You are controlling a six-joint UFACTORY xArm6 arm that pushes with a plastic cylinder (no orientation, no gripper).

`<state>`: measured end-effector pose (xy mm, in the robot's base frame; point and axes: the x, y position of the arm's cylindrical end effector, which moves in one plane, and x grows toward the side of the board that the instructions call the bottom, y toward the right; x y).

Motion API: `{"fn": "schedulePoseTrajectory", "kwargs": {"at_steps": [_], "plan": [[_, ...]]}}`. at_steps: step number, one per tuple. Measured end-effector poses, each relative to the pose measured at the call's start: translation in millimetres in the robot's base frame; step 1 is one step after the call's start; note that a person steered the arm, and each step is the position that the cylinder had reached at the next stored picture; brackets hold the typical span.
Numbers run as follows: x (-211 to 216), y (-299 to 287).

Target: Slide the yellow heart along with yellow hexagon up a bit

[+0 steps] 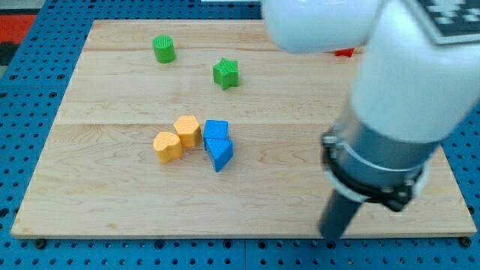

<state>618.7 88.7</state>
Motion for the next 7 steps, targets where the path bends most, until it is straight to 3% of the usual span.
{"fn": "schedulePoseTrajectory", "kwargs": {"at_steps": [2,4,5,7], "plan": [[-27.6,-145.5],[-111.5,-267.3],[-140.5,-304.3],[-162.4,-289.1]]}}
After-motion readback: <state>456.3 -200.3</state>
